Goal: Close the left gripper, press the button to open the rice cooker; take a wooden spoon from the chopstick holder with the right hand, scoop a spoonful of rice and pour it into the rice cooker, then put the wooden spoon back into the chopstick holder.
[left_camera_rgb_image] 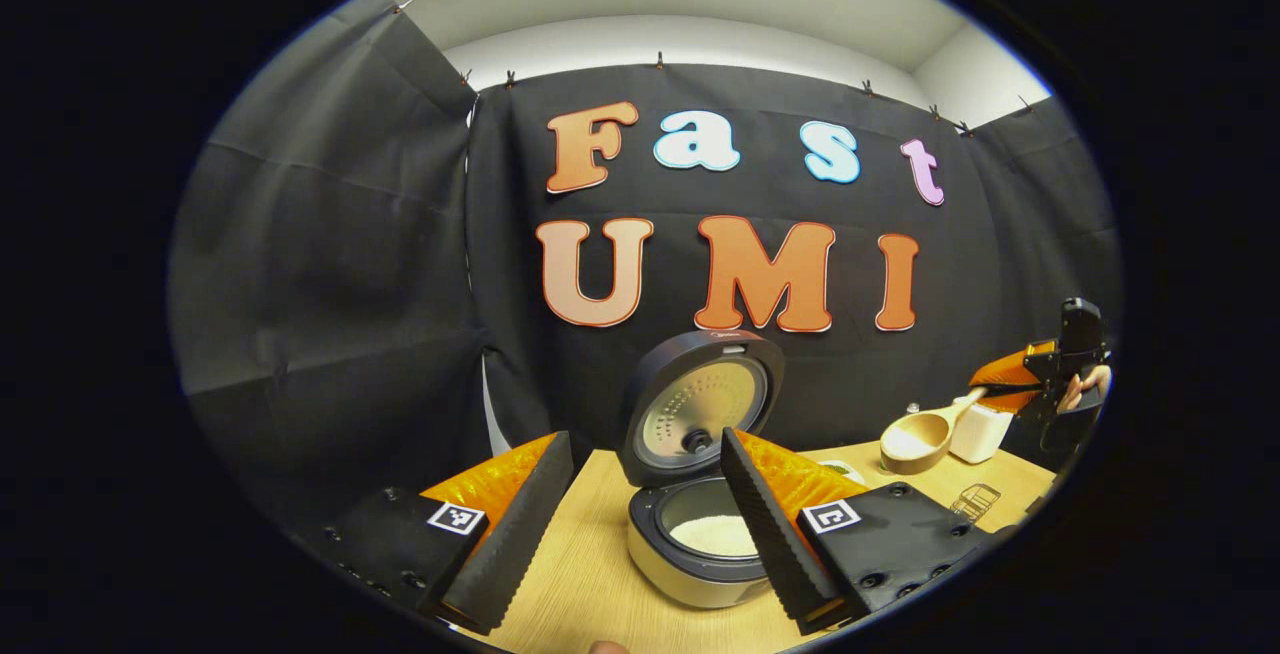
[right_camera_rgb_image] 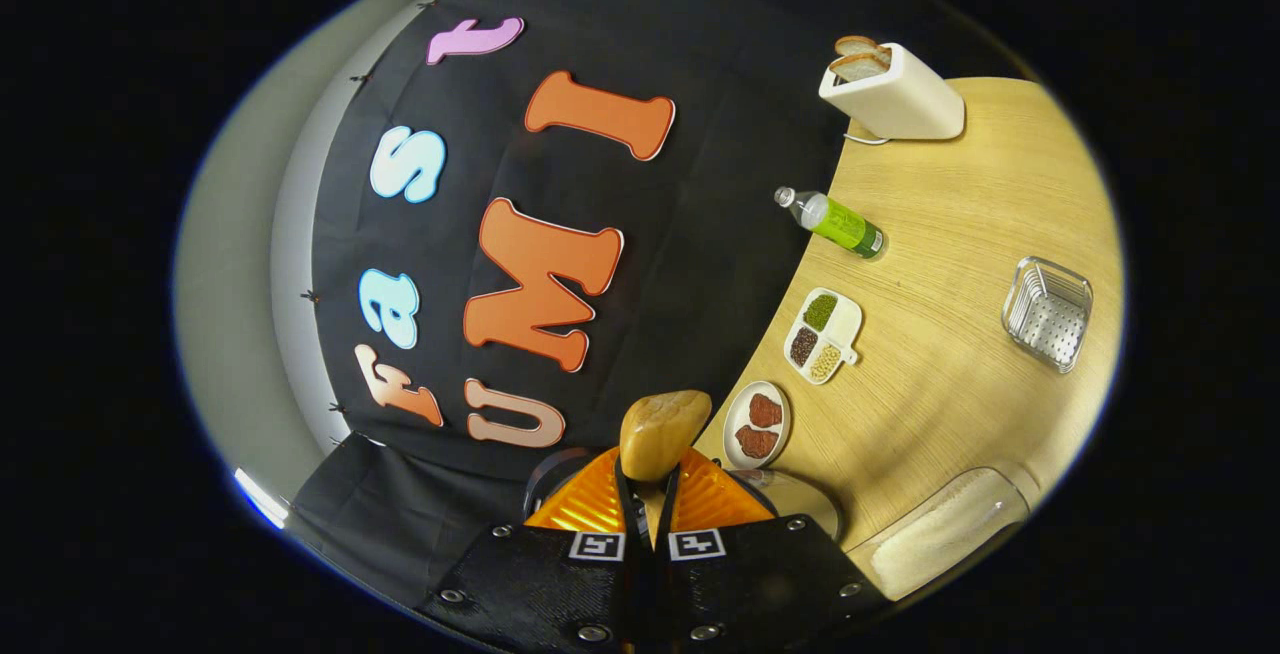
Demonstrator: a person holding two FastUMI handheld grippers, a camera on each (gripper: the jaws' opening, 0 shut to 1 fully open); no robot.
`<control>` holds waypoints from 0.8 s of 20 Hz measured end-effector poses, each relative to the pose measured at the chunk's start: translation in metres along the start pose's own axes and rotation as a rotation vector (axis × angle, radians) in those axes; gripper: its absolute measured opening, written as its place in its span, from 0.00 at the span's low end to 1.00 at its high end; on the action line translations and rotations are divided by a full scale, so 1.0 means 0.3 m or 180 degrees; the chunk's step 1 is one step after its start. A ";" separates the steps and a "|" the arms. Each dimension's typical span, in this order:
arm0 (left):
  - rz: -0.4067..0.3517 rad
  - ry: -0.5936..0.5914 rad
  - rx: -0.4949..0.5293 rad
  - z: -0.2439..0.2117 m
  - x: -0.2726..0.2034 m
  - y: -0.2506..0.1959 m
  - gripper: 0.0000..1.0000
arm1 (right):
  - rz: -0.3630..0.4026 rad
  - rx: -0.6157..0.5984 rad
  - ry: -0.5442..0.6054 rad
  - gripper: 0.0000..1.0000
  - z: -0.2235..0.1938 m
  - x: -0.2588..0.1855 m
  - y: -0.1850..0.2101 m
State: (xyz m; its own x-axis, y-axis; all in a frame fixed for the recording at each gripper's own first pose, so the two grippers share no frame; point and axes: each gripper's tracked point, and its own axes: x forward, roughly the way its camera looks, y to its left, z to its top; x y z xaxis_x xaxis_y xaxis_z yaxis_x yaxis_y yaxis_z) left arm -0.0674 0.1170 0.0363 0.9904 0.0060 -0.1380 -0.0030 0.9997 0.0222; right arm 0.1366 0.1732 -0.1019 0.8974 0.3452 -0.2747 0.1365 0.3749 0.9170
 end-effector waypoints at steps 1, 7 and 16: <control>0.0027 0.0017 0.0022 -0.009 0.009 0.015 0.97 | -0.0012 0.0006 0.0003 0.02 -0.005 0.019 0.015; 0.0076 0.0054 0.0023 -0.042 0.030 0.081 0.97 | -0.0027 -0.0270 -0.0043 0.02 -0.058 0.136 0.114; 0.0032 0.0089 0.0046 -0.078 0.071 0.091 0.97 | 0.0035 -0.0871 -0.0012 0.02 -0.160 0.224 0.229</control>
State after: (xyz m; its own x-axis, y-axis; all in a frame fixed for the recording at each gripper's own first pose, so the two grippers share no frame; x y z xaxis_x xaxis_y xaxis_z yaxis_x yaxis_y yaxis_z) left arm -0.0497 0.1450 0.0107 0.9861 0.0169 -0.1653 -0.0107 0.9992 0.0382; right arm 0.1862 0.2635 -0.0713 0.8998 0.3477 -0.2635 0.0087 0.5897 0.8076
